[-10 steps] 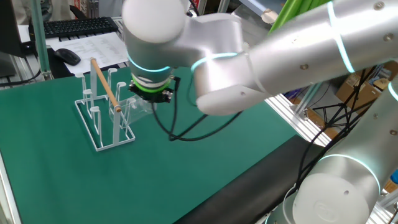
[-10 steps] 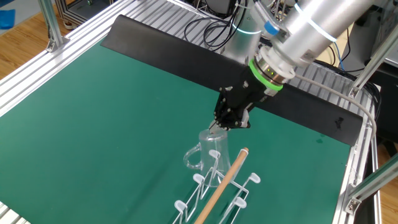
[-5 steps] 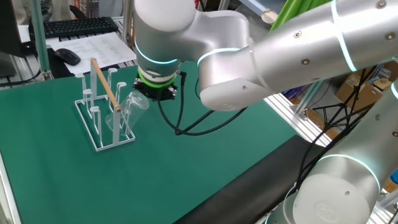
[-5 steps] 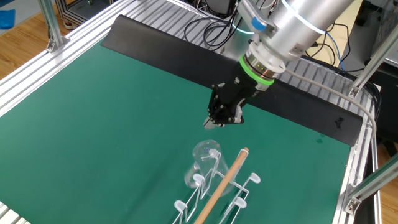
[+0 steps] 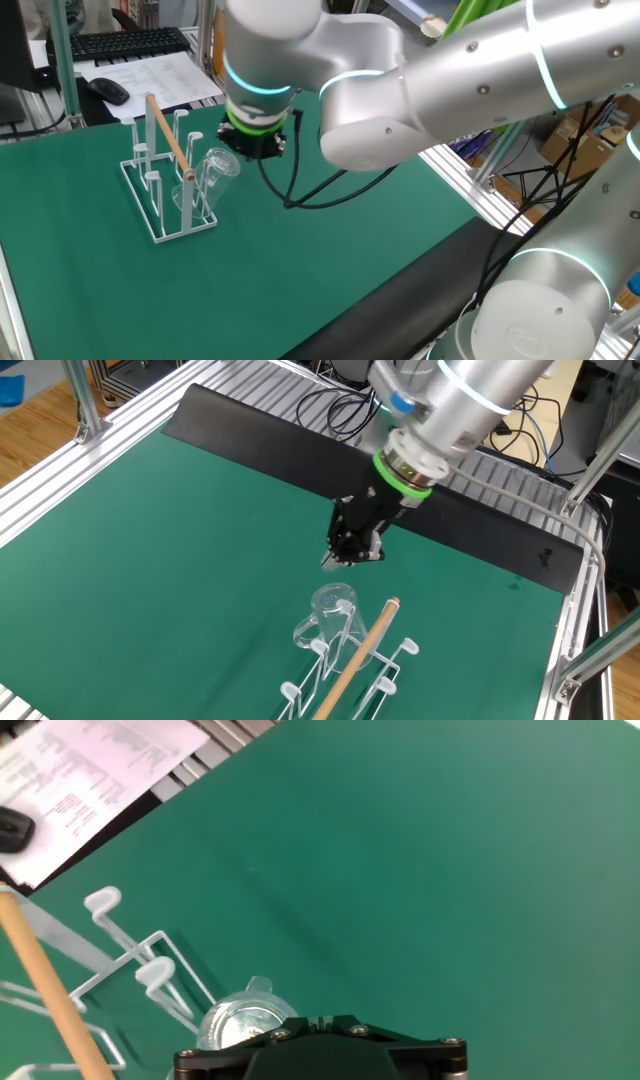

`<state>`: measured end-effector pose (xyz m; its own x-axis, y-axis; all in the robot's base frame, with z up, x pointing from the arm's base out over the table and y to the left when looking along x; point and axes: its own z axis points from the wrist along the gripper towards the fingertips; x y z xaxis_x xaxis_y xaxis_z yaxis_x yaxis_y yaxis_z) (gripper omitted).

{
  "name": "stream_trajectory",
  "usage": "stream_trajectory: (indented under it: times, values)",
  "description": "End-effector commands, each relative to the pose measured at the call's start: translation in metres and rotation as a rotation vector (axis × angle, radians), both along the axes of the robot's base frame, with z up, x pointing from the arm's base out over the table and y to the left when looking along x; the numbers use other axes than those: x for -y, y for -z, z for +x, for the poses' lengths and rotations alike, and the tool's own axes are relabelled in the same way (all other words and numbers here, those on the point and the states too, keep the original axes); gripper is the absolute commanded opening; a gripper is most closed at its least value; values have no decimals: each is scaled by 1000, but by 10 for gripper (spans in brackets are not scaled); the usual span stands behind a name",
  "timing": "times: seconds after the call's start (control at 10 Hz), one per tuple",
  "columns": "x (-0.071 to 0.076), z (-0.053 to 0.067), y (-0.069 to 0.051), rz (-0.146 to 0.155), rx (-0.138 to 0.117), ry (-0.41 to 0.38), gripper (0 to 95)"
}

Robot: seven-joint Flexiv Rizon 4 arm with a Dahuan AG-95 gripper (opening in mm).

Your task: Put the cup on the cup rack

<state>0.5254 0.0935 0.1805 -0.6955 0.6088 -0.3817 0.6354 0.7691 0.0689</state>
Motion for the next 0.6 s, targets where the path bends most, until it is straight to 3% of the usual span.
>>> stream_trajectory:
  times: [0.1,0.2,0.3,0.4,0.6]
  values:
    - [3,1,1,74,-47,34,0]
    - [3,1,1,107,-65,51,0]
    - [2,2,2,184,-100,83,0]
    - [0,5,5,205,-109,90,0]
    - [-3,11,14,204,-113,103,0]
